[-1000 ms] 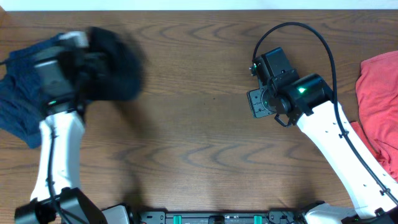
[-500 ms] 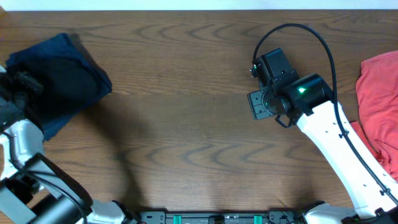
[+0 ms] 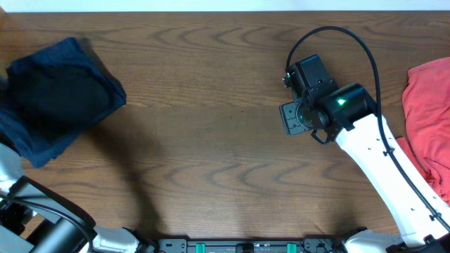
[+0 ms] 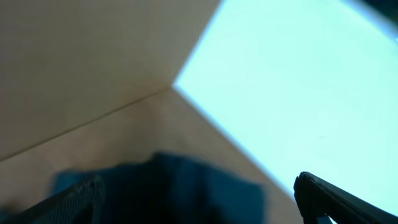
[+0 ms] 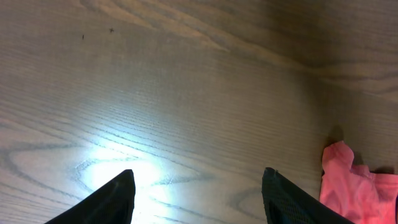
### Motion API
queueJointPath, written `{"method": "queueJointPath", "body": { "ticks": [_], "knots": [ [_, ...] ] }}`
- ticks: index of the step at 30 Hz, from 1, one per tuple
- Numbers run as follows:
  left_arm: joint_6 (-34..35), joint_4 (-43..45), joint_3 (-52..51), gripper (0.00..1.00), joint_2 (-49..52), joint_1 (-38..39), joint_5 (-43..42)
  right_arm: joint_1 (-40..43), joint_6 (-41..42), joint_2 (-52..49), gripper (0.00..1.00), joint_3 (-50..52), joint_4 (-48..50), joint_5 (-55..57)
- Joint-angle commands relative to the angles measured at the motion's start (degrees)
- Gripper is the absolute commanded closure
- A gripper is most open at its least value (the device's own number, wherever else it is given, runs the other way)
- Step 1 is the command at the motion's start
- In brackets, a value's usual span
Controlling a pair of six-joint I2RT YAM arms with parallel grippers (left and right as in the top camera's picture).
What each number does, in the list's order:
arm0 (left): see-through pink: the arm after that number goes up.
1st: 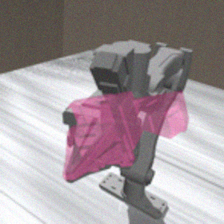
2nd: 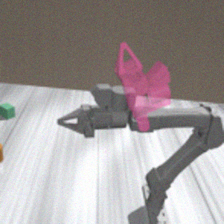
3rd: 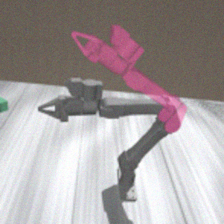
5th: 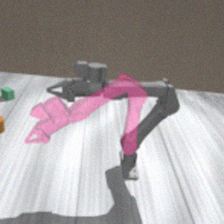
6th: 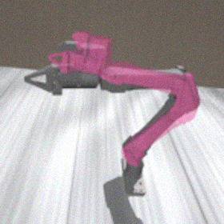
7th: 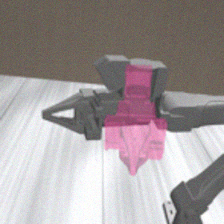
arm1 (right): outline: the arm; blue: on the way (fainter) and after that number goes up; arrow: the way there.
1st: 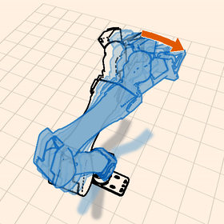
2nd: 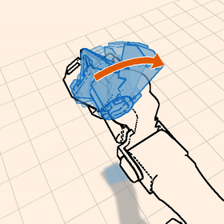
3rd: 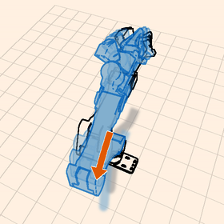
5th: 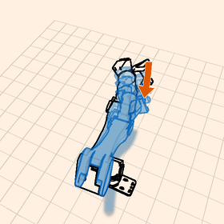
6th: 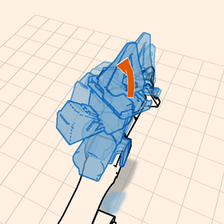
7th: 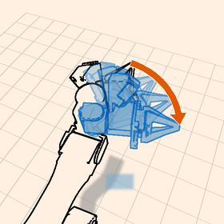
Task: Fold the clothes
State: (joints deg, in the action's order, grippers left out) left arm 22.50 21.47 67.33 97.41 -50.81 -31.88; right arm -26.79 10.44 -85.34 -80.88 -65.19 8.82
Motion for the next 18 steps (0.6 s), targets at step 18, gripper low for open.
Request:
{"method": "queueJointPath", "body": {
  "ticks": [18],
  "knots": [
    [-3.19, -17.70, 1.14, 0.02, 7.28, 4.20, -7.34, 0.59, 0.24, 0.68, 0.35, -0.52, 0.72, 0.42]
  ]
}}
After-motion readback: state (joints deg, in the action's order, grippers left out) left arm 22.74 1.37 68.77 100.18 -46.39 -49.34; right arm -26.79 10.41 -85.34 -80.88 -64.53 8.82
